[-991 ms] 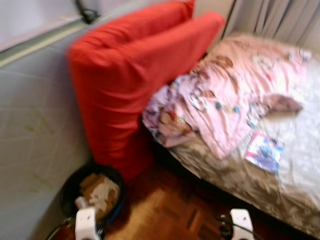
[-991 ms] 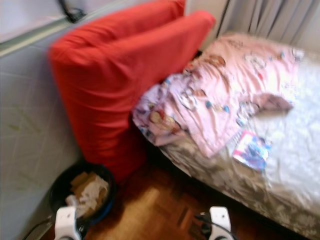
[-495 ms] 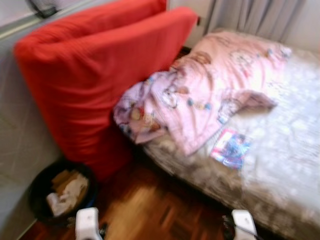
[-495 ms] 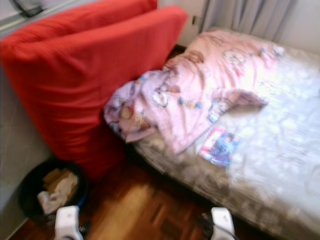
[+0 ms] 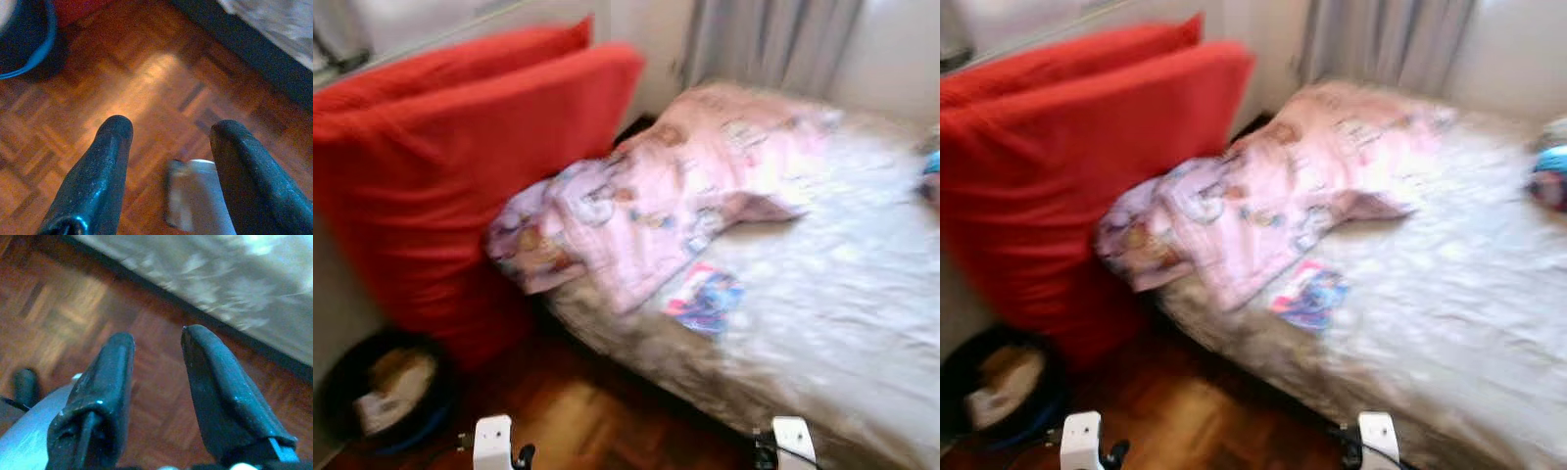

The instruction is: Clean up the room

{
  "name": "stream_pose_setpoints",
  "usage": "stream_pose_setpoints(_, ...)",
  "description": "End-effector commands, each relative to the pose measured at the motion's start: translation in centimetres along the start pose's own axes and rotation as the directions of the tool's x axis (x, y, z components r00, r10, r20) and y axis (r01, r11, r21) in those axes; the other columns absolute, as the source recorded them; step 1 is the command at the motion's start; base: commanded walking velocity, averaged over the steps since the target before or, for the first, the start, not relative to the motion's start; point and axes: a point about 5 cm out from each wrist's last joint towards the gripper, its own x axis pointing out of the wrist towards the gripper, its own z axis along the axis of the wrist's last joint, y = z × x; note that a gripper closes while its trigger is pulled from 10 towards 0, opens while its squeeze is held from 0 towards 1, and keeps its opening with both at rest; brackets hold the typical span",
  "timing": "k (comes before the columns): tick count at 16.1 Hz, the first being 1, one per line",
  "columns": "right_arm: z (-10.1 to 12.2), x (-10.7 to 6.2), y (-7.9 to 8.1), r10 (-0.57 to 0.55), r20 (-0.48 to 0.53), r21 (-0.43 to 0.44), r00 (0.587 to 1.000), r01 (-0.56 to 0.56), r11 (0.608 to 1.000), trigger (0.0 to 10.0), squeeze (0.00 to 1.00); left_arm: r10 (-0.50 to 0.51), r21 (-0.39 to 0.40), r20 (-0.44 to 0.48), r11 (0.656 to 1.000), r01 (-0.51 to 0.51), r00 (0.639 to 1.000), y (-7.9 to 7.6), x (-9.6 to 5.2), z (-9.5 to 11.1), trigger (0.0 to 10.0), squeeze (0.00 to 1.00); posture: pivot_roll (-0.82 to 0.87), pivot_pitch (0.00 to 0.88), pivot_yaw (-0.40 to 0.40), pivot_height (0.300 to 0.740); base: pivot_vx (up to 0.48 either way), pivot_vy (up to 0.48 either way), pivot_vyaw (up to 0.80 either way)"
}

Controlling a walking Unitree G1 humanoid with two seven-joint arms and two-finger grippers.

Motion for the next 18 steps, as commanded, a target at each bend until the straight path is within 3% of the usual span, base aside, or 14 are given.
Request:
stream_pose_setpoints(1, -1.05, -0.16, 0.28, 0.009, -0.039, 0.003, 0.999, -0.009, 1.0, 10.0, 0.0, 0.004, 0.024, -0.018, 1.0, -0.004, 1.0, 0.49, -0.11, -0.32, 10.0, 0.0, 0.02, 0.062, -0.029, 0.74, 0.0, -0.371, -0.75)
stream_pose_setpoints(3, -0.93, -0.14, 0.31, 0.006, -0.033, 0.008, 0.999, -0.006, 1.0, 10.0, 0.0, 0.004, 0.025, -0.011, 1.0, -0.004, 1.0, 0.56, -0.03, -0.06, 10.0, 0.0, 0.02, 0.082, -0.027, 0.74, 0.0, -0.375, -0.75)
stream_pose_setpoints(10, -0.64, -0.08, 0.29, -0.004, -0.019, 0.029, 1.0, 0.005, 1.0, 10.0, 0.0, 0.006, 0.017, -0.007, 1.0, -0.006, 1.0, 0.44, 0.03, 0.08, 10.0, 0.0, 0.03, 0.128, -0.033, 0.74, 0.0, -0.372, 0.0)
stream_pose_setpoints(18, -0.66, -0.06, 0.3, -0.007, -0.028, 0.01, 1.0, 0.007, 1.0, 10.0, 0.0, 0.007, 0.016, -0.008, 1.0, -0.007, 1.0, 0.46, 0.01, 0.03, 10.0, 0.0, 0.02, 0.145, -0.032, 0.74, 0.0, -0.374, -0.61)
